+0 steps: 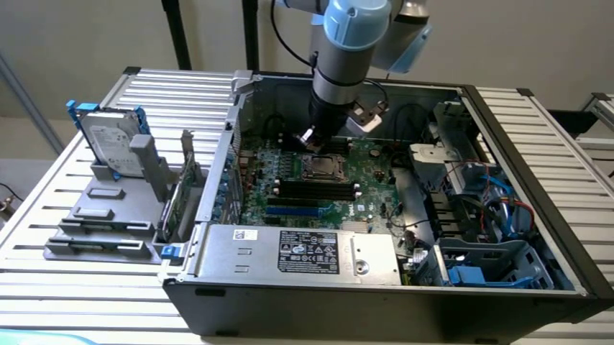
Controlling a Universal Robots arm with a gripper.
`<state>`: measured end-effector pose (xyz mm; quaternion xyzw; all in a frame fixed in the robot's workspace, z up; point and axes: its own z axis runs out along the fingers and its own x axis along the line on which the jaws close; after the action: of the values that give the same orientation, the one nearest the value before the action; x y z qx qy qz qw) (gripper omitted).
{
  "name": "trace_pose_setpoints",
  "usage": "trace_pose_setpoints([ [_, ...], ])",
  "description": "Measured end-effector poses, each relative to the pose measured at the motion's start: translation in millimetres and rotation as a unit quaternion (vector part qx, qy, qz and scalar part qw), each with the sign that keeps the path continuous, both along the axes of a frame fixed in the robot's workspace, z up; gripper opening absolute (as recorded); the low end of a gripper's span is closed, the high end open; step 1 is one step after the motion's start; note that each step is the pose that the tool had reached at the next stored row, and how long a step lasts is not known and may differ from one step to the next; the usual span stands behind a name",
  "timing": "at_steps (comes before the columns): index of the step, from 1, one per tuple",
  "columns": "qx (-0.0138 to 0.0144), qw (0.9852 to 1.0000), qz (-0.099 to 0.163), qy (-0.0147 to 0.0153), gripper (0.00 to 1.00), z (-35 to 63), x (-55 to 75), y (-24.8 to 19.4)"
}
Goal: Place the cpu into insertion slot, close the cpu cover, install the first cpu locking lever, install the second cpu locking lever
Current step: 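Install the first cpu locking lever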
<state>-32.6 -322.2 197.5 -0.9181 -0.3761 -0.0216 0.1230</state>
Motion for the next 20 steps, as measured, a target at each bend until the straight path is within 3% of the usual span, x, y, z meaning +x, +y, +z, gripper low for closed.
trace_pose_setpoints([
  [13, 0.0005, 0.9999, 0.015, 0.0004, 0.11, -0.8, 16.6, 0.3],
  [17, 0.0028, 0.9998, 0.021, 0.0006, 0.11, -0.7, 19.8, 0.2],
  [20, 0.0073, 0.9997, 0.024, 0.001, 0.11, -0.9, 21.2, 0.2],
])
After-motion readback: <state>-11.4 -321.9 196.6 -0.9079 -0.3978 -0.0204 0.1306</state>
